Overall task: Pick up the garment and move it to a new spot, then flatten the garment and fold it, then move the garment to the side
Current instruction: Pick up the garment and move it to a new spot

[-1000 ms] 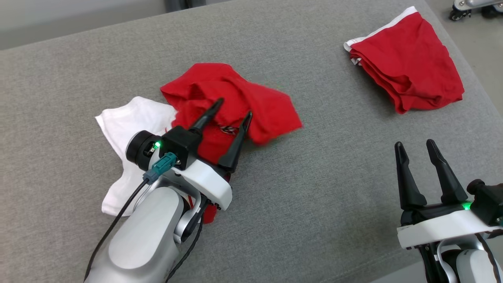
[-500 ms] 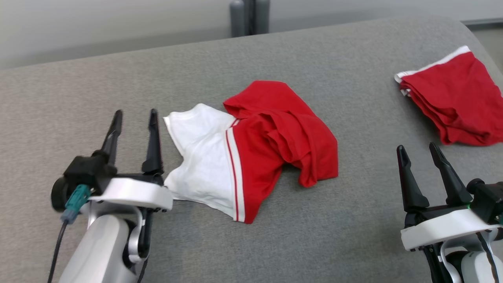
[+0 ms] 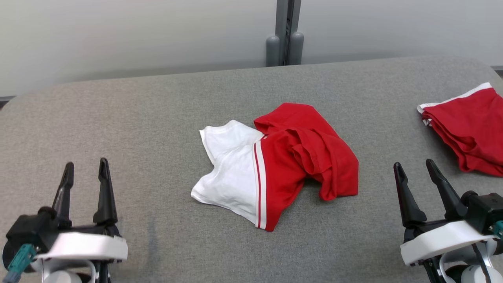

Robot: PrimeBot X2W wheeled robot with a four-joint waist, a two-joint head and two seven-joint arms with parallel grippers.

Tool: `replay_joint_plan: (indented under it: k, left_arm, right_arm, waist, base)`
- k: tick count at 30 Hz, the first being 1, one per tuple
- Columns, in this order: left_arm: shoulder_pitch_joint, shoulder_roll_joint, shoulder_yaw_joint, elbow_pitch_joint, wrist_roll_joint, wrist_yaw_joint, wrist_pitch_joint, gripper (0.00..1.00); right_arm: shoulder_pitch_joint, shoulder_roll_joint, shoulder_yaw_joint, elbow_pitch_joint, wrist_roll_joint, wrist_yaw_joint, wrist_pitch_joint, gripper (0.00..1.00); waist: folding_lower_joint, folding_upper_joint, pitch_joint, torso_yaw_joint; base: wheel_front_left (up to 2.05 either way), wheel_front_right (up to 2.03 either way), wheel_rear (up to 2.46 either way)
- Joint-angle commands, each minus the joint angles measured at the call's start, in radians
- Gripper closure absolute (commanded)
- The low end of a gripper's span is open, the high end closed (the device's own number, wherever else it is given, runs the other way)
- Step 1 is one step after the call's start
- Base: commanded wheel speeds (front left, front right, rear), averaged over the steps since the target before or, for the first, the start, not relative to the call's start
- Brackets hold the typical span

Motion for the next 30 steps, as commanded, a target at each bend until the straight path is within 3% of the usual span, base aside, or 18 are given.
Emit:
replay_joint_plan:
  k: [1,7,30]
  left_arm:
    - [0.03,0.011,0.009,-0.017,-0.003,-0.02,-0.004,0.0]
    - [0.123,0.035,0.021,-0.049,-0.001,-0.056,-0.004,0.0]
    - [0.274,0.079,-0.023,-0.119,0.036,-0.028,0.055,0.0]
  right_arm:
    - [0.014,-0.004,-0.005,-0.007,-0.006,0.0,0.006,0.0]
    - [0.042,-0.004,-0.005,-0.013,-0.012,0.0,0.02,0.0]
    - [0.116,-0.004,-0.003,-0.029,-0.015,0.0,0.048,0.0]
  waist:
    - [0.0,0.0,-0.015,0.01]
    - [0.0,0.0,-0.046,0.017]
    - [0.0,0.0,-0.116,0.003]
  base:
    - [0.0,0.0,0.0]
    - [0.0,0.0,0.0]
    - [0.0,0.0,0.0]
